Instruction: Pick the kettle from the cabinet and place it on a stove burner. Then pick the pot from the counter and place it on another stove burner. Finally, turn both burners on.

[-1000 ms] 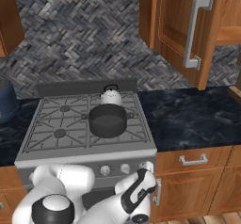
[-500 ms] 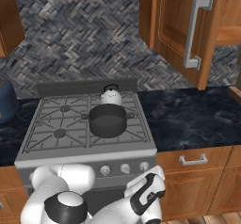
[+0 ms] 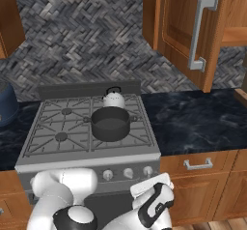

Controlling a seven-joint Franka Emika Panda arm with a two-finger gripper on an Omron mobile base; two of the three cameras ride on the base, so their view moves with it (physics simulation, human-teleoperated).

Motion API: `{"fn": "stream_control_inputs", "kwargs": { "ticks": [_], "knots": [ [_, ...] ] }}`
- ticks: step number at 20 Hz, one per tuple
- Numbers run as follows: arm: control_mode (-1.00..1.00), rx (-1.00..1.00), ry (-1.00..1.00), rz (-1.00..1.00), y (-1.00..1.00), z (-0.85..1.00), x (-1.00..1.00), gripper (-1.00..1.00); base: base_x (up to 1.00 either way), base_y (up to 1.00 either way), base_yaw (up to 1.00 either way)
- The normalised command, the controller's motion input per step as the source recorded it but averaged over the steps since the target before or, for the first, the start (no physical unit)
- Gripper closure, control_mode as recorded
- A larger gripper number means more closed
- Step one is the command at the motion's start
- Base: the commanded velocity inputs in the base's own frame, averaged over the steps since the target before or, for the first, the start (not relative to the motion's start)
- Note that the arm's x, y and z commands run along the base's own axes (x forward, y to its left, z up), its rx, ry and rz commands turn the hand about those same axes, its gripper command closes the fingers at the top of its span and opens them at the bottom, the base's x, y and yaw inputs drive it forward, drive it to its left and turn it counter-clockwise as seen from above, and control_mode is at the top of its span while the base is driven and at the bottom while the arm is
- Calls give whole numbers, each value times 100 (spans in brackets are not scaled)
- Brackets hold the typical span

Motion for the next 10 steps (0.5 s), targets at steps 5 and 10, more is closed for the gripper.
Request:
{"fn": "stream_control_inputs", "kwargs": {
  "ticks": [5, 10],
  "knots": [
    [-100, 21, 4, 4, 0, -1, 14, -100, 0, 0, 0],
    [-100, 10, 7, 3, 5, -19, 14, -100, 0, 0, 0]
  ]
}}
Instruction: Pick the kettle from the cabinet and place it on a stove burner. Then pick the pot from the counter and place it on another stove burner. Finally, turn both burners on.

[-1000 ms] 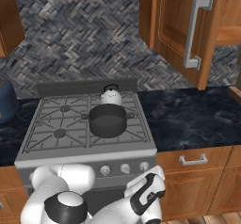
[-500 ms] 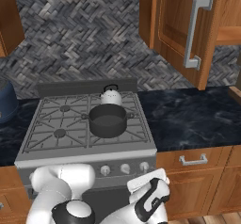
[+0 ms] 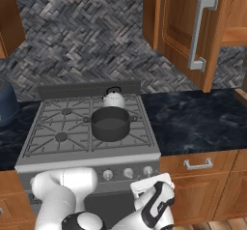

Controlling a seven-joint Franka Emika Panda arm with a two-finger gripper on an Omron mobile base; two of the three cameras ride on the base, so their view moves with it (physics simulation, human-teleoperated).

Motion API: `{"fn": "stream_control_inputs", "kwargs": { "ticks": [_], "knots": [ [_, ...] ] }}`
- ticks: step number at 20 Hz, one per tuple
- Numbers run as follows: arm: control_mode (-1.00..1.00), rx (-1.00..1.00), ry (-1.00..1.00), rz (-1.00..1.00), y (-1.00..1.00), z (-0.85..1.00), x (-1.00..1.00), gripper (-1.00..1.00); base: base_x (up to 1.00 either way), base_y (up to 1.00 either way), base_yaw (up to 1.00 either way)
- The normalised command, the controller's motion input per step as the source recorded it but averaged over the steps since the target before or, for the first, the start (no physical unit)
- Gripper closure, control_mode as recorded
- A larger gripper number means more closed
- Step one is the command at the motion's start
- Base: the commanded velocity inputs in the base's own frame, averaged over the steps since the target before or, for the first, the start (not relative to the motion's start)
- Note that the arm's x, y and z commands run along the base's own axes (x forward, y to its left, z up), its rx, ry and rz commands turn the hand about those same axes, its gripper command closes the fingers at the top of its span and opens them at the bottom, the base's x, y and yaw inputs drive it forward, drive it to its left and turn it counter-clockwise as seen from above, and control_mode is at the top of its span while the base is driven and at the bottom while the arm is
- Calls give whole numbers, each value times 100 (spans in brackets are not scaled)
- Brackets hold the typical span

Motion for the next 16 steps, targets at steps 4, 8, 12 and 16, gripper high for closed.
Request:
{"fn": "stream_control_inputs", "kwargs": {
  "ticks": [4, 8, 12, 16],
  "knots": [
    [-100, 5, 7, 1, 4, -21, 17, -100, 0, 0, 0],
    [-100, 4, 3, 0, -2, -18, 17, -100, 0, 0, 0],
    [-100, 1, 0, 0, -10, -23, 22, -100, 0, 0, 0],
    [-100, 0, 0, 0, -9, -24, 21, -100, 0, 0, 0]
  ]
}}
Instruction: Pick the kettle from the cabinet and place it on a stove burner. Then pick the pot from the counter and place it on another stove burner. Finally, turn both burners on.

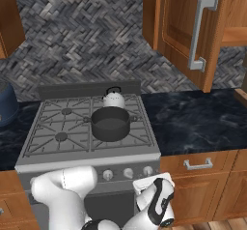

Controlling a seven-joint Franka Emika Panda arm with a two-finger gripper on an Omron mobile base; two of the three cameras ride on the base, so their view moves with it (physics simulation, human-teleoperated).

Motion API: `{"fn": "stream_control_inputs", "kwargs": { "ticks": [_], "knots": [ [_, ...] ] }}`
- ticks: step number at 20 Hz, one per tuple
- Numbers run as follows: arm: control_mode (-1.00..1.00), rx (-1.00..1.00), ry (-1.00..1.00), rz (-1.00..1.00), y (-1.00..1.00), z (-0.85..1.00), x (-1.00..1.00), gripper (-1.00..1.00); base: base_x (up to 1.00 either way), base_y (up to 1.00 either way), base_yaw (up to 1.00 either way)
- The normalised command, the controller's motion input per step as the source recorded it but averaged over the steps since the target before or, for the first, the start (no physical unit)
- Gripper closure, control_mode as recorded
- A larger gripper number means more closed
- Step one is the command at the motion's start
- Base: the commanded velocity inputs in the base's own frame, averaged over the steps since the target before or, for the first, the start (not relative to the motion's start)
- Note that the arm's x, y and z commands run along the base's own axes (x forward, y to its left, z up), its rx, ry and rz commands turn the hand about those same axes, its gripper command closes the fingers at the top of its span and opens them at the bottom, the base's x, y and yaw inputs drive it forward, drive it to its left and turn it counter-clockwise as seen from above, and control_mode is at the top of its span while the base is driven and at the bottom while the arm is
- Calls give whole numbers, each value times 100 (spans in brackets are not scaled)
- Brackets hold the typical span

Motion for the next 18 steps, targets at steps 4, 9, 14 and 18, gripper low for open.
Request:
{"fn": "stream_control_inputs", "kwargs": {
  "ticks": [4, 9, 14, 18],
  "knots": [
    [-100, 1, 0, 0, -11, -20, 16, -100, 0, 0, 0],
    [-100, 4, 0, 0, -8, -6, 14, -100, 0, 0, 0],
    [-100, 1, 0, 0, 4, 0, 3, -100, 0, 0, 0],
    [-100, 0, 0, 0, 16, 0, 0, -100, 0, 0, 0]
  ]
}}
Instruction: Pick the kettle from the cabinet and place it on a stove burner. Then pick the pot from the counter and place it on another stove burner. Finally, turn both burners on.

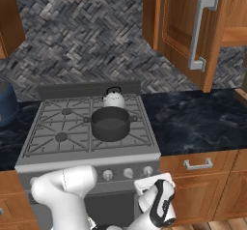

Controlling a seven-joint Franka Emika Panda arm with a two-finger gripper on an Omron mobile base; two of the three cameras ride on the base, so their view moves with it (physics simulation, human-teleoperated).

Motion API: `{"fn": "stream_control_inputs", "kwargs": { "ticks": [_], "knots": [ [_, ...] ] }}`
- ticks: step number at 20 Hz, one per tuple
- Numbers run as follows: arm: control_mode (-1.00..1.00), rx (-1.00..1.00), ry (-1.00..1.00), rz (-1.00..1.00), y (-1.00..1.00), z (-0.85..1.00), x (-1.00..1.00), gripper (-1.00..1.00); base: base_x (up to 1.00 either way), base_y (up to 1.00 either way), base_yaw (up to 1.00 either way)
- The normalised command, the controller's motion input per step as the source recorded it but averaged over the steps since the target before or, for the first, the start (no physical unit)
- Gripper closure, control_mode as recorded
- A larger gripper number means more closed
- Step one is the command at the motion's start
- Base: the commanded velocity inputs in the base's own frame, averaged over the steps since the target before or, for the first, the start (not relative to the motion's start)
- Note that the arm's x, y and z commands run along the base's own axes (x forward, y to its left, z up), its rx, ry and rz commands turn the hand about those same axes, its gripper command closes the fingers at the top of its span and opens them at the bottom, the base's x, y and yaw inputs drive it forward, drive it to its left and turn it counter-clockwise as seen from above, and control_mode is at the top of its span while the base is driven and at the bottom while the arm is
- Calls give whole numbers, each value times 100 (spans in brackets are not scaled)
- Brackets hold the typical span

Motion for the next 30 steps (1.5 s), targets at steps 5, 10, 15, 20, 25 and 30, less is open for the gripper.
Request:
{"fn": "stream_control_inputs", "kwargs": {
  "ticks": [5, 10, 15, 20, 25, 30],
  "knots": [
    [-100, 0, -1, 0, 12, 8, 0, -100, 0, 0, 0],
    [-100, 0, -1, 0, 4, 12, 3, 100, 0, 0, 0],
    [-100, -1, 0, 0, 11, 1, 3, 100, 0, 0, 0],
    [-100, -1, 1, 0, 6, 0, 0, 100, 0, 0, 0],
    [-100, -11, 0, 1, 0, 0, -1, 100, 0, 0, 0],
    [-100, -26, 0, 0, 0, 0, -5, 100, 0, 0, 0]
  ]
}}
